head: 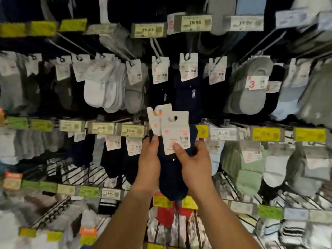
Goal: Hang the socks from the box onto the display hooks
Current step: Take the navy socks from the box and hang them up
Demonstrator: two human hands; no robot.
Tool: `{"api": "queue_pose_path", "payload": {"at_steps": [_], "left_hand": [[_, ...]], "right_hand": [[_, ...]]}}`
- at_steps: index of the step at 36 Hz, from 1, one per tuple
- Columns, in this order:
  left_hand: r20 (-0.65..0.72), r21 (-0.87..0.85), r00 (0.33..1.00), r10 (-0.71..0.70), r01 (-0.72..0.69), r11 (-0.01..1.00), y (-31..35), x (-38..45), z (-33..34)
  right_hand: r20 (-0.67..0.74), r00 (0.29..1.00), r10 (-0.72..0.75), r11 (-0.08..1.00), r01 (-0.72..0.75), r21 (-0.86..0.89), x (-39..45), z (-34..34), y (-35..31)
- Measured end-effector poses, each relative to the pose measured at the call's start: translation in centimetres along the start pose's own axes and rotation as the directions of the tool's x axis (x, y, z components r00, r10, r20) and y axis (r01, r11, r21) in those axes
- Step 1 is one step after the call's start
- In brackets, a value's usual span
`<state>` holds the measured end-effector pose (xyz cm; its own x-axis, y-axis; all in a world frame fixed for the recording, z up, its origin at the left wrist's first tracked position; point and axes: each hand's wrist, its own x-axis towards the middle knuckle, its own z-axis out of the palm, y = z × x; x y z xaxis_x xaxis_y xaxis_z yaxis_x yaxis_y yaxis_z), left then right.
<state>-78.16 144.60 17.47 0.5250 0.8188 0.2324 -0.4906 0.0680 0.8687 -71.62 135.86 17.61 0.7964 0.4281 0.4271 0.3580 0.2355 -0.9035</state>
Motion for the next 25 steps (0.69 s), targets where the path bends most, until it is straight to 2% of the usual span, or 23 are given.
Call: {"api": "queue_pose_path", "payload": {"at_steps": [3, 8, 11, 17, 25], "left_hand": [[0.096, 0.043, 0.995, 0.028, -0.032, 0.999, 1.4, 2.2, 0.8], [0.137, 0.178, 0.981, 0.134, -0.157, 0.971, 3.6, 5.9, 2.4], [0.143, 0.221, 0.970, 0.194, -0.223, 0.949, 4.6, 7.3, 3.4], [0.127, 0.198, 0.976, 0.180, -0.202, 0.959, 4.6, 9.0, 4.0], [0.094, 0.181, 0.984, 0.153, -0.167, 0.969, 4.6, 9.7, 4.5]], "right_hand": [[-0.054, 0.999, 0.004, 0.999, -0.002, 0.033, 1.5, 0.2, -1.2], [-0.061, 0.993, 0.099, 0.978, -0.085, 0.190, 4.8, -0.5, -4.1], [-0.067, 0.995, 0.069, 0.976, -0.054, 0.210, 7.5, -1.0, -6.7], [-0.039, 0.999, 0.023, 0.975, -0.014, 0.223, 12.3, -0.7, -11.2], [-0.004, 1.000, -0.029, 0.978, 0.029, 0.208, 16.4, 0.0, -13.7]]}}
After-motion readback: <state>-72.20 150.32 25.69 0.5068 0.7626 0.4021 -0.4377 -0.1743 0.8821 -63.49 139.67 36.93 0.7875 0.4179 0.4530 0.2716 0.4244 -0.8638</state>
